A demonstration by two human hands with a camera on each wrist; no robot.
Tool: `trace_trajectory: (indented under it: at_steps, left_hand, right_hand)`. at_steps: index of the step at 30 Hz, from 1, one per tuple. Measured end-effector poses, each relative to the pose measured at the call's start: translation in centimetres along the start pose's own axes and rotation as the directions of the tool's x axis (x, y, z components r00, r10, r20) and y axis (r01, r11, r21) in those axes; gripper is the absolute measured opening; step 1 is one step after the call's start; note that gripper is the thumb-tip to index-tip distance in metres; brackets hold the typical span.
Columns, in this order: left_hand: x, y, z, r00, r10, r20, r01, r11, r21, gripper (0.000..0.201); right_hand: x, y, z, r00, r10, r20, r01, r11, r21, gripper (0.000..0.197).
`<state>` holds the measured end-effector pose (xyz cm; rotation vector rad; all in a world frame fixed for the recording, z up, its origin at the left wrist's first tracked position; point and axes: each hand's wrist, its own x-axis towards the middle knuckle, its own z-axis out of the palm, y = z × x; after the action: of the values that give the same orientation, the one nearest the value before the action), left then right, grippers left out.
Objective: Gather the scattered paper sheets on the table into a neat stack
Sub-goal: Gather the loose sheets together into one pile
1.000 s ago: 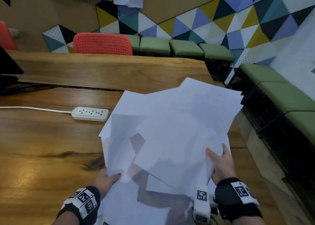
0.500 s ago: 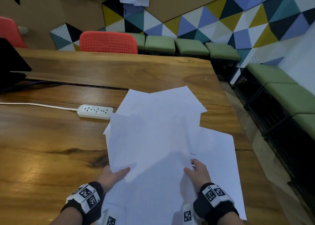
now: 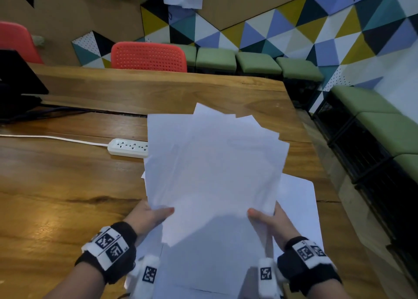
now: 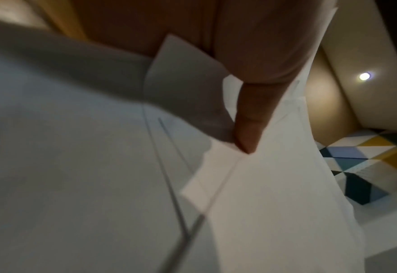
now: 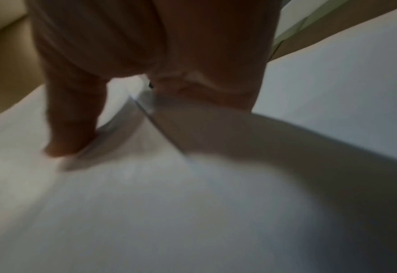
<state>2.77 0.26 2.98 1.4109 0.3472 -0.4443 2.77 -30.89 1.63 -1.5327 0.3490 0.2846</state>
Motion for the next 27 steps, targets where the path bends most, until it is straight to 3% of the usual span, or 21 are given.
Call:
trace_trajectory:
  at_steps: [1, 4, 5, 8, 12, 16, 19, 22, 24, 27]
  left_hand:
    - [0.0, 0.7, 0.2, 0.999, -0.001, 0.042, 0.001, 1.0, 0.0, 0.027]
    - [0.4, 1.3, 1.5, 0.989, -0.021, 0.143, 0.012, 0.998, 0.063, 0.065]
    - [0.6, 1.0, 2.0, 0.988, -0.018, 0.151, 0.003, 0.995, 0.098, 0.069]
    - [0.3, -0.3, 3.1, 0.991, -0.003, 0.135, -0.015, 0.991, 0.136, 0.057]
    - [0.2, -0.8, 2.9, 0.981, -0.024, 0.19, -0.003, 0.99, 0.141, 0.083]
    - [1.0, -0.6, 3.9, 0.985, -0.01, 0.171, -0.036, 0.964, 0.263, 0.07]
    - [2.2, -0.4, 4.1, 0.996, 0.029, 0.085, -0.057, 0.932, 0.357, 0.058]
    - [4.6, 0.0, 2.4, 0.994, 0.071, -0.084, -0.04, 0.945, 0.326, 0.037]
    - [6.2, 0.0, 0.8, 0.975, 0.115, -0.187, -0.033, 0.918, 0.396, 0.027]
    - [8.3, 0.1, -1.2, 0.934, 0.177, -0.309, 0.013, 0.85, 0.527, 0.03]
  right_hand:
    - [0.0, -0.3, -0.2, 0.998, 0.012, 0.056, -0.014, 0.999, 0.036, 0.092]
    - [-0.1, -0.2, 0.6, 0.994, 0.053, 0.098, -0.058, 0.997, 0.052, 0.091]
    - [-0.2, 0.2, 1.1, 0.993, 0.065, 0.102, -0.071, 0.996, 0.051, 0.092]
    - [-0.6, 1.6, 1.2, 0.99, 0.118, 0.08, -0.118, 0.993, -0.006, 0.079]
    - [-2.0, 2.8, -0.4, 0.977, 0.191, 0.09, -0.193, 0.981, 0.008, 0.052]
    - [-2.2, 4.0, -0.7, 0.985, 0.172, 0.007, -0.171, 0.985, -0.017, 0.044]
    - [-1.8, 4.0, -1.5, 0.985, 0.15, -0.085, -0.149, 0.989, 0.022, 0.021]
    - [-1.0, 4.5, -3.8, 0.962, 0.183, -0.204, -0.162, 0.98, 0.115, 0.032]
    - [0.2, 6.0, -6.0, 0.93, 0.253, -0.265, -0.218, 0.964, 0.155, 0.038]
    - [1.5, 8.4, -8.0, 0.865, 0.377, -0.33, -0.336, 0.925, 0.178, 0.054]
